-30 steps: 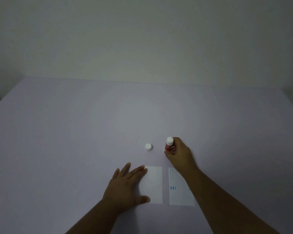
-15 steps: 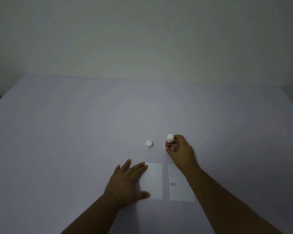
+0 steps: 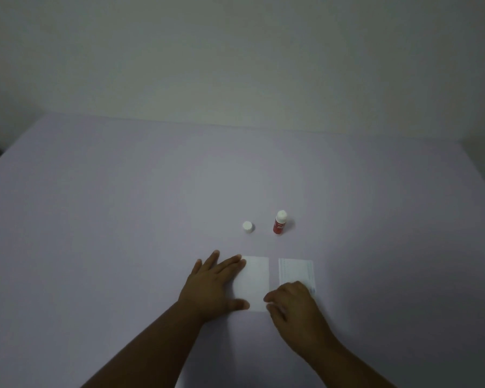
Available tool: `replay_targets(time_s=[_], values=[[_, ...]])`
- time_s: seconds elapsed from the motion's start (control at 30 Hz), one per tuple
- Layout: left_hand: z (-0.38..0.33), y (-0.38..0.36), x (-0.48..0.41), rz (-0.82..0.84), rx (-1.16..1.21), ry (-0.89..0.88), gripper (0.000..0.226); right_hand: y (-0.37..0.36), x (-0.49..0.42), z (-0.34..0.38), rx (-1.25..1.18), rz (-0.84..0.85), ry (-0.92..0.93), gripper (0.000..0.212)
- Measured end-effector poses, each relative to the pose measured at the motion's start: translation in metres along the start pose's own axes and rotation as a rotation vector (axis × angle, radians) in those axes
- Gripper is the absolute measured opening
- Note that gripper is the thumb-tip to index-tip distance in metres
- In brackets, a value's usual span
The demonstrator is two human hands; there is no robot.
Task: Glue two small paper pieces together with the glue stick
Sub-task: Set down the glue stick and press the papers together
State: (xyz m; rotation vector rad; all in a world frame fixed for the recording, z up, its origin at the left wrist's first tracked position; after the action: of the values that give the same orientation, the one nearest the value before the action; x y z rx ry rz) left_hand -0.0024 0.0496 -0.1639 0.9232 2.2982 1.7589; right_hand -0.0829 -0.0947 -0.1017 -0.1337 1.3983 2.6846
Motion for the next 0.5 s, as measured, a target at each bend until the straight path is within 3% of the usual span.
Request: replay_targets(time_s=[0.1, 0.17, 0.23, 0.5], values=[[0.000, 0.000, 0.000, 0.005, 0.000, 0.000, 0.095, -0.003, 0.003, 0.012, 0.173, 0.034, 0.237, 0.013], [0.000, 0.001, 0.000, 0.000, -0.003, -0.002, 0.095, -0.004, 0.004, 0.018, 0.246, 0.029, 0.380, 0.001], [0.001, 0.000, 0.000, -0.003, -0.005, -0.002, 0.094, -0.007, 0.006, 0.020, 0.308, 0.025, 0.480, 0.017], [0.001, -0.001, 0.000, 0.002, -0.003, 0.000, 0.094, -0.014, 0.009, 0.024, 0.360, 0.082, 0.601, 0.009]])
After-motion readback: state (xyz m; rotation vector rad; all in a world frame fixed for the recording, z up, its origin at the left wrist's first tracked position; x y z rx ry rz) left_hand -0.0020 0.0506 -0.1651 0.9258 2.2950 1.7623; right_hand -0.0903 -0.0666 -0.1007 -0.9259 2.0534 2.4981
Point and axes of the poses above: each hand's wrist, its own x-axis away from the middle knuckle, its own y-axis out of the back of the hand, z = x × y, the point moved 9 cm from there along -x, towards the middle knuckle, and after that the axes turned 8 degrees about -z, right-handed, at the moved point
